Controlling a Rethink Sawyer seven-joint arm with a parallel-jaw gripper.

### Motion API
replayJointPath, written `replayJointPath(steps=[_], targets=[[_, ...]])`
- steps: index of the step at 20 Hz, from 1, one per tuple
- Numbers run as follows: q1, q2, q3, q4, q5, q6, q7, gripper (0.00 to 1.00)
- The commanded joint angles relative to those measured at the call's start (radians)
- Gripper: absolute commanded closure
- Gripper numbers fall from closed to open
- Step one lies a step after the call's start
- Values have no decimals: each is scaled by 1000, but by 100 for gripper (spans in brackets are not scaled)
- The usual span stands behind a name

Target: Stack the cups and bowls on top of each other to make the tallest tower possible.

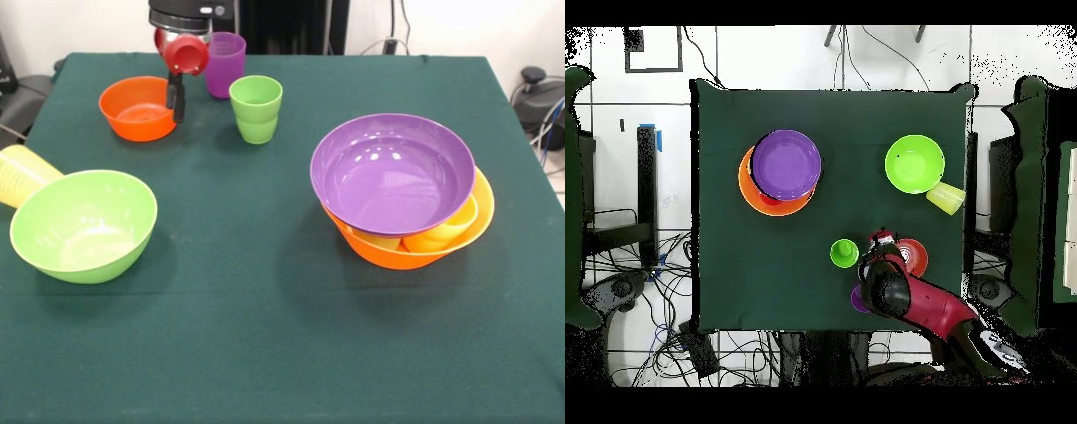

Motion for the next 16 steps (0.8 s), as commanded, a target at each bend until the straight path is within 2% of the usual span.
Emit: replayJointPath(steps=[1,6,16], targets=[[-15,-62,116,51,-52,53,59,0],[-6,-58,119,69,-49,30,72,0],[22,2,94,53,-47,-33,80,0]])
